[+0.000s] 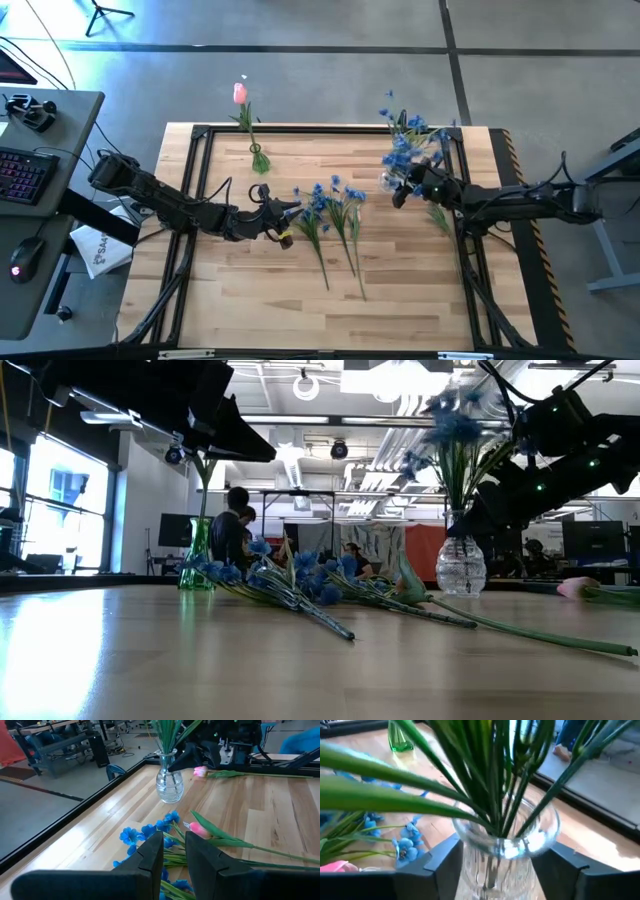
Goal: Sort flowers into vase by color
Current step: Move the transparent vase to the top of the table
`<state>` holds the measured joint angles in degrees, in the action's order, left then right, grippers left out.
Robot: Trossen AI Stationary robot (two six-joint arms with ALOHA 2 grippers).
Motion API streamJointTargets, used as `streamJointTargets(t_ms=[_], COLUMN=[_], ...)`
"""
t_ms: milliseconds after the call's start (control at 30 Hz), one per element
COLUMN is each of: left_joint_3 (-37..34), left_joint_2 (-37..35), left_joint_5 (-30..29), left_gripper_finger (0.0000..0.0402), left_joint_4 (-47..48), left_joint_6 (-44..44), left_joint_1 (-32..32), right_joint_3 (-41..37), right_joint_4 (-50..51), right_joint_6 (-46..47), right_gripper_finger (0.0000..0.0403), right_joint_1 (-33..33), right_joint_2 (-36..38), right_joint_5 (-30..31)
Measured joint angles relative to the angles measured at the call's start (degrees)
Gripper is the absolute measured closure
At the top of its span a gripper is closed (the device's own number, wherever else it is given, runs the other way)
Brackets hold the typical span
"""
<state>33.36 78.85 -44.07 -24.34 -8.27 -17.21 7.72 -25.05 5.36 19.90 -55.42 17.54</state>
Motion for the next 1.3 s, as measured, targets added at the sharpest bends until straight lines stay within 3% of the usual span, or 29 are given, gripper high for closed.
streamJointTargets(t_ms=[433, 533, 733, 833, 1067, 1300], left_joint_3=[-0.02, 0.0, 0.0, -0.01, 0.0, 0.0], left_joint_2=[0.0, 0.0, 0.02, 0.02, 0.02, 1.21], left_joint_5=[0.0, 0.0, 0.0, 0.0, 0.0, 0.0], left_gripper_finger=[0.0335, 0.0335, 0.0335, 0.0335, 0.0335, 0.0335], left_joint_4=[0.2, 0.6, 1.11, 1.35, 1.86, 1.51], left_joint_6=[-0.1, -0.7, -1.6, -1.63, -2.12, -2.08], left_joint_1=[-0.04, -0.04, -0.04, -0.04, -0.07, -0.26], right_joint_3=[1.44, 5.28, 16.84, 20.95, 23.52, 22.27], right_joint_4=[3.55, 12.14, 38.88, 46.17, 46.35, 45.52], right_joint_6=[-7.33, -7.15, -4.37, -3.81, -3.79, -3.89], right_gripper_finger=[0.0088, 0.0077, 0.008, 0.0082, 0.0084, 0.0084], right_joint_1=[0.0, 0.0, -0.02, -0.02, -0.04, -0.07], right_joint_2=[1.89, 2.98, 3.87, 3.87, 4.54, 10.92], right_joint_5=[-2.56, -2.56, -2.35, -2.32, -2.45, -3.09])
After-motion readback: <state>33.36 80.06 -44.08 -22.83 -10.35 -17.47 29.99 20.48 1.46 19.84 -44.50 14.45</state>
